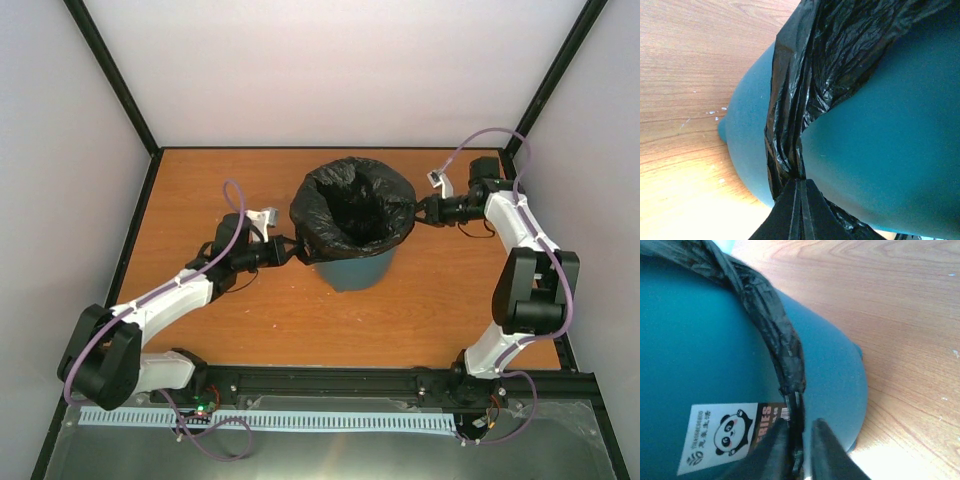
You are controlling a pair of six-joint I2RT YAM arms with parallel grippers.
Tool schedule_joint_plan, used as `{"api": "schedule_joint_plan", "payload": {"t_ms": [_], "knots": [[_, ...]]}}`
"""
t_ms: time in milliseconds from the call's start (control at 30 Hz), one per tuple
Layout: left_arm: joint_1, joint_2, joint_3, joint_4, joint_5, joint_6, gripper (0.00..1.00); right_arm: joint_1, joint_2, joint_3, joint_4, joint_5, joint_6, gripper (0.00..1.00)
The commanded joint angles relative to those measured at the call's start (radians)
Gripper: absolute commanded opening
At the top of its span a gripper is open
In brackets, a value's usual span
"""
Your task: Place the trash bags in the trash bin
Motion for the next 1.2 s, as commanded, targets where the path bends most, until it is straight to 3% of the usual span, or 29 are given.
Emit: {"api": "schedule_joint_plan", "payload": {"t_ms": [0, 133, 433, 533, 600, 667, 767, 833, 1000, 1167], "knots": [[-0.006, 0.022, 0.043, -0.006, -0.025, 0.037, 0.01, 0.007, 0.019, -0.026, 0.022, -0.011, 0.016, 0.05], [-0.003, 0.090, 0.033, -0.042, -0.119, 0.059, 0.01, 0.006, 0.051, -0.097, 0.044, 0.010, 0.012, 0.03], [-0.003, 0.242, -0.012, 0.053, -0.069, 0.026, 0.00, 0.013, 0.107, -0.167, 0.072, 0.117, 0.013, 0.03], [-0.002, 0.227, -0.009, 0.037, -0.067, 0.025, 0.01, 0.015, 0.116, -0.161, 0.056, 0.117, 0.001, 0.08], [-0.003, 0.193, -0.007, 0.013, -0.068, 0.025, 0.01, 0.016, 0.100, -0.146, 0.027, 0.118, -0.023, 0.17], [-0.003, 0.146, -0.007, -0.028, -0.078, 0.027, 0.15, 0.011, 0.051, -0.140, 0.006, 0.122, -0.044, 0.27], [-0.003, 0.050, -0.005, -0.115, -0.085, 0.037, 0.54, -0.017, -0.035, -0.139, -0.024, 0.136, -0.077, 0.40], [-0.001, -0.014, -0.007, -0.176, -0.093, 0.044, 0.66, -0.047, -0.068, -0.127, -0.056, 0.137, -0.117, 0.46], [0.001, -0.162, 0.001, -0.338, -0.136, 0.062, 0.74, -0.144, -0.063, -0.043, -0.108, 0.146, -0.184, 0.50], [0.004, -0.264, 0.081, -0.468, -0.193, 0.080, 0.75, -0.121, -0.012, 0.041, -0.032, 0.179, -0.132, 0.50]]}}
